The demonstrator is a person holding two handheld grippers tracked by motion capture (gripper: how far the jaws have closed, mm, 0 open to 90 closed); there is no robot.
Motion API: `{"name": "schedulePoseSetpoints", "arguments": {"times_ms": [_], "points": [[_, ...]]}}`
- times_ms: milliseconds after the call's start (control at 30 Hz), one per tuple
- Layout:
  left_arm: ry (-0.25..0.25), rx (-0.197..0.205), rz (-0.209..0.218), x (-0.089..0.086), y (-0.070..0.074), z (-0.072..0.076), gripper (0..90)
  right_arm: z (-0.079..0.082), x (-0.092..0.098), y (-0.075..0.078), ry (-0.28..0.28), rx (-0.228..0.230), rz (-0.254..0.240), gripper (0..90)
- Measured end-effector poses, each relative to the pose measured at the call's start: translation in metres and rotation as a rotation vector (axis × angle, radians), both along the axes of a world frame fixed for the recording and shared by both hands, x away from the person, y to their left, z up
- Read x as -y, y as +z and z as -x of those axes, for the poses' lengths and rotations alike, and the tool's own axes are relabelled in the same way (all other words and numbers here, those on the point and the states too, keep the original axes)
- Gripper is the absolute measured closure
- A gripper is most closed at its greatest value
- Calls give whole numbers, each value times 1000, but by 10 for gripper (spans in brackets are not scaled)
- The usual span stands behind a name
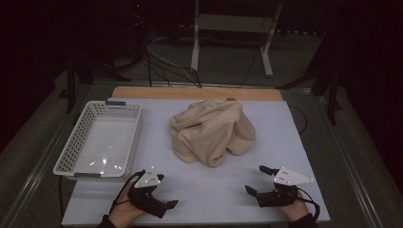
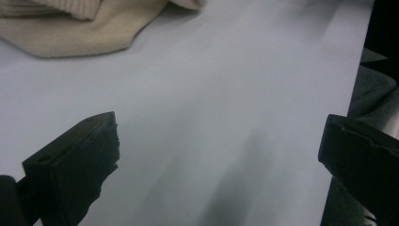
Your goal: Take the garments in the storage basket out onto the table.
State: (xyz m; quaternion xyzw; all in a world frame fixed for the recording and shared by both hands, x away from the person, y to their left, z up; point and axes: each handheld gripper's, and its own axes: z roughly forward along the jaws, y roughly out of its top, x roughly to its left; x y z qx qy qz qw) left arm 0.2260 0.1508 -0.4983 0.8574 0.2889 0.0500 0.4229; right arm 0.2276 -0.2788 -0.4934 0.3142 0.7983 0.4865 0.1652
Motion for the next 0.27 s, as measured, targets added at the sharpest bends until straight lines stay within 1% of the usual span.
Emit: {"name": "schedulePoseSetpoints", "arguments": {"times_ms": [33, 67, 133, 200, 267], "points": [[5, 0, 5, -1, -1, 0, 2, 0, 0, 0, 1, -1, 1, 105], [4, 0, 0, -2, -1, 1, 2, 0, 0, -1, 1, -1, 5, 105], [-3, 0, -5, -2, -3, 1, 2, 0, 0, -1, 2, 0, 10, 105], [-11, -7, -5, 0, -5, 1, 2, 0, 0, -1, 2, 0, 13, 105], [-18, 1, -21, 1, -5, 1, 2, 0, 0, -1, 1, -2, 14, 105]]}}
